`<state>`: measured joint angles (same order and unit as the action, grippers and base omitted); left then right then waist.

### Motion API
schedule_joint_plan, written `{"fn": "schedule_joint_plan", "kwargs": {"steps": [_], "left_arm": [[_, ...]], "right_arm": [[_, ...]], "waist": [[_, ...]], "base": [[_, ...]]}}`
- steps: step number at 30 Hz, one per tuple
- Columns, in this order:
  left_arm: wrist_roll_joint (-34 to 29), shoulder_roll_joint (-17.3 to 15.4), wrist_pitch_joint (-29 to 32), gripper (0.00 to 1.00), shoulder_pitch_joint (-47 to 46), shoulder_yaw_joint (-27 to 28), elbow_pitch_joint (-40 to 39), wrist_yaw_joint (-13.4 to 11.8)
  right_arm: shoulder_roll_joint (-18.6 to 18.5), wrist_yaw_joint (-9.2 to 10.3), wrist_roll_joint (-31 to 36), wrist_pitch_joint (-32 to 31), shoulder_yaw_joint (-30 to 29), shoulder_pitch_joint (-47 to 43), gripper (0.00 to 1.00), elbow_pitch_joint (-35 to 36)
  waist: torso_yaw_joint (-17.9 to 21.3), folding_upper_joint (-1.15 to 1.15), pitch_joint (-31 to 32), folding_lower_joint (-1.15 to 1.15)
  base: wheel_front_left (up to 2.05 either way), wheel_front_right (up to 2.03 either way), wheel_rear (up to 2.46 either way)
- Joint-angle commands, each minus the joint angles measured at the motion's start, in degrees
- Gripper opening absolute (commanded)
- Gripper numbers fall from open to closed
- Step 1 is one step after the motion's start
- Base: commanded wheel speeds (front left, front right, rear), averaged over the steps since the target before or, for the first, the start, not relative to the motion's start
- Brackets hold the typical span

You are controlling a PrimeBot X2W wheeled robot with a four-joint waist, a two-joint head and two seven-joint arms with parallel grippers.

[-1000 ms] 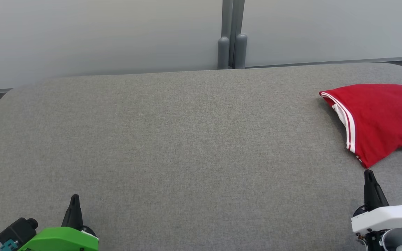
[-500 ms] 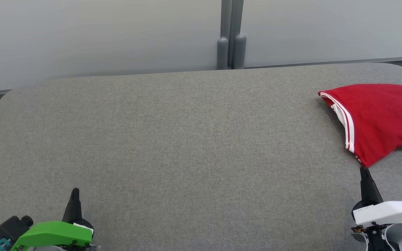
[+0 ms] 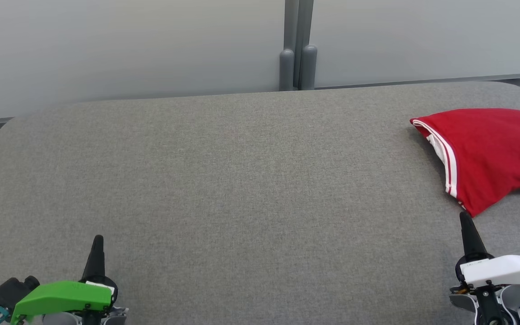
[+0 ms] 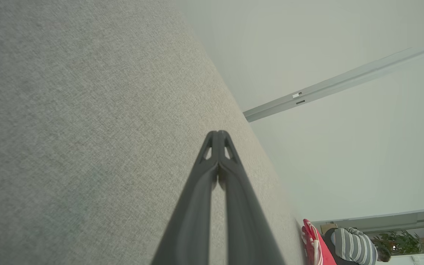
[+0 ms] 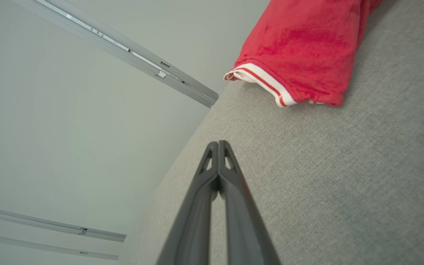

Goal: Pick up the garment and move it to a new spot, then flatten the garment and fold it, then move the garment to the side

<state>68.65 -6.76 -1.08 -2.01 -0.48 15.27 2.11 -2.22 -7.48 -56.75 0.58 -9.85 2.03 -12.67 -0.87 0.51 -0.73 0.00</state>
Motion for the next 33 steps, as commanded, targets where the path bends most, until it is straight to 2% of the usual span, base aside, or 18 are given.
{"fn": "schedule_joint_plan", "kwargs": {"steps": [1, 33], "left_arm": [[1.6, 0.0, 0.4, 0.0, -1.7, 0.6, -0.6, 0.6], [14.9, 2.4, 4.6, 0.0, -3.7, 4.1, -1.0, 3.7]], "right_arm": [[-0.5, -0.03, -2.1, -0.4, 0.2, 1.3, 0.0, 0.3], [-0.7, -0.03, -22.2, -4.7, 1.6, 3.1, 0.0, -0.5]], "waist": [[0.0, -0.27, 0.0, 0.0], [0.5, -0.4, 0.3, 0.0]], "base": [[0.0, 0.0, 0.0], [0.0, 0.0, 0.0]]}}
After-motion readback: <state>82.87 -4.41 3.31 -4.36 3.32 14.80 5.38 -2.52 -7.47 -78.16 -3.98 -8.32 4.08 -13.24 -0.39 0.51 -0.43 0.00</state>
